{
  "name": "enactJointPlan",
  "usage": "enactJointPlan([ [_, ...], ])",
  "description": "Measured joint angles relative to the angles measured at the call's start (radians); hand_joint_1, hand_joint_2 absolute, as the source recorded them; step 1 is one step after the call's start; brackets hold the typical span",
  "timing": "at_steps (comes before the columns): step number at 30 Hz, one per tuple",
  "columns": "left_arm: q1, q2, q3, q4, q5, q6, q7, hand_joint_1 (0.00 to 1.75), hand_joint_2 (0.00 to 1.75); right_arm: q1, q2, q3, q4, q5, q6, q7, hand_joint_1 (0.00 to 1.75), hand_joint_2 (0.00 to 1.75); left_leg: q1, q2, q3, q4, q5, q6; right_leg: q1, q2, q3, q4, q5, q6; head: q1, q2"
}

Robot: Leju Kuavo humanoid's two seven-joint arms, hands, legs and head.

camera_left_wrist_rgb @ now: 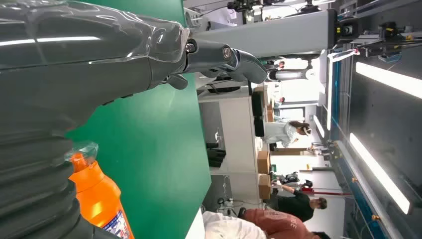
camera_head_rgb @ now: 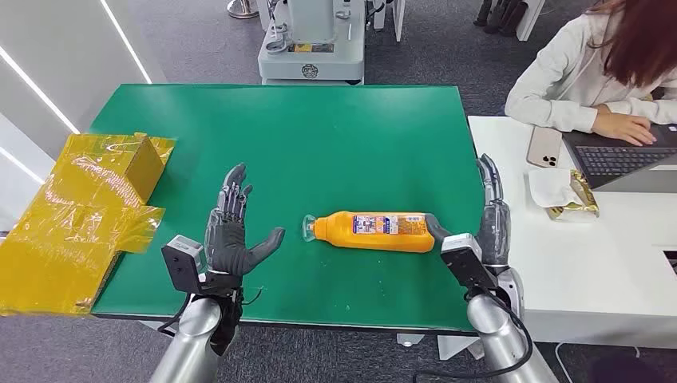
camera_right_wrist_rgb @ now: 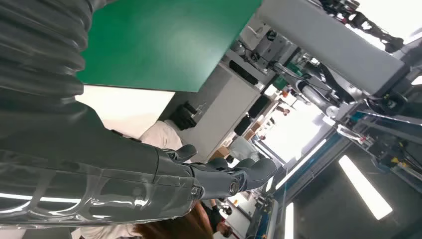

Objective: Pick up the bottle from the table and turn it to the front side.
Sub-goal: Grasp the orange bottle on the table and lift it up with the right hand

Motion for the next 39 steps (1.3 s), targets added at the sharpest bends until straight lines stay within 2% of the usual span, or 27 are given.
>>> enactJointPlan([
  [2, 0.000, 0.000, 0.000, 0.004, 0.000, -0.001, 0.000, 0.00, 1.75, -0.014, -0.003, 0.005, 0.018, 0.011, 0.015, 0.023, 0.00, 1.75, 0.000, 0.000, 0.000, 0.000, 0.000, 0.000, 0.000, 0.000, 0.000, 0.000, 0.000, 0.000, 0.000, 0.000],
  [5, 0.000, 0.000, -0.002, 0.014, 0.000, -0.004, 0.000, 0.00, 1.75, -0.067, -0.016, 0.030, 0.079, 0.051, 0.095, 0.117, 0.00, 1.75, 0.000, 0.001, 0.000, 0.000, 0.000, 0.000, 0.000, 0.001, 0.000, 0.000, 0.000, 0.000, 0.000, 0.000],
  [8, -0.001, 0.000, -0.005, 0.021, -0.002, -0.013, 0.000, 0.00, 1.75, -0.158, -0.027, 0.065, 0.174, 0.079, 0.203, 0.191, 0.00, 1.75, 0.000, 0.001, 0.000, 0.000, 0.000, 0.000, 0.000, 0.001, -0.001, 0.000, 0.000, 0.000, 0.000, 0.000],
  [11, -0.003, -0.001, -0.008, 0.024, -0.005, -0.022, 0.000, 0.00, 1.75, -0.262, -0.029, 0.095, 0.287, 0.091, 0.283, 0.225, 0.00, 1.75, 0.000, 0.000, 0.000, 0.000, 0.001, 0.000, 0.000, 0.001, 0.000, 0.000, 0.001, 0.000, 0.000, 0.000],
  [15, -0.005, -0.001, -0.009, 0.025, -0.007, -0.023, 0.000, 0.00, 1.75, -0.342, -0.029, 0.120, 0.382, 0.092, 0.302, 0.233, 0.00, 1.75, 0.000, 0.000, 0.000, 0.000, 0.001, 0.000, 0.000, 0.000, 0.000, 0.000, 0.001, 0.001, 0.000, 0.000],
  [22, -0.005, -0.001, -0.009, 0.026, -0.008, -0.025, 0.001, 0.00, 1.75, -0.377, -0.029, 0.136, 0.448, 0.091, 0.318, 0.239, 0.00, 1.75, 0.000, 0.000, -0.001, 0.000, 0.001, 0.000, 0.000, 0.000, -0.001, 0.000, 0.001, 0.001, 0.000, 0.000],
  [28, -0.007, -0.001, -0.011, 0.026, -0.024, -0.038, 0.013, 0.00, 1.75, -0.459, -0.029, 0.183, 0.539, 0.117, 0.507, 0.267, 0.00, 1.75, 0.000, 0.000, -0.001, 0.000, 0.001, 0.000, 0.000, 0.000, 0.000, 0.000, 0.001, 0.000, 0.000, 0.000],
  [33, -0.015, -0.001, -0.023, 0.031, -0.026, -0.044, 0.022, 0.00, 1.75, -0.551, -0.026, 0.287, 0.628, 0.191, 0.607, 0.278, 0.00, 1.75, 0.000, 0.000, -0.001, 0.000, 0.001, 0.000, 0.000, 0.000, 0.000, 0.001, 0.002, 0.000, 0.000, 0.000],
  [36, -0.017, 0.000, -0.027, 0.032, -0.028, -0.043, 0.031, 0.00, 1.75, -0.592, -0.025, 0.340, 0.659, 0.187, 0.664, 0.271, 0.00, 1.75, 0.000, 0.000, -0.001, 0.000, 0.001, 0.000, 0.000, 0.000, -0.001, 0.001, 0.002, 0.000, 0.000, 0.000],
  [39, -0.017, 0.001, -0.027, 0.032, -0.031, -0.041, 0.040, 0.00, 1.75, -0.625, -0.024, 0.369, 0.674, 0.163, 0.677, 0.261, 0.00, 1.75, 0.000, 0.000, -0.001, 0.000, 0.001, 0.000, 0.000, 0.000, -0.001, 0.001, 0.002, 0.000, 0.000, 0.000],
])
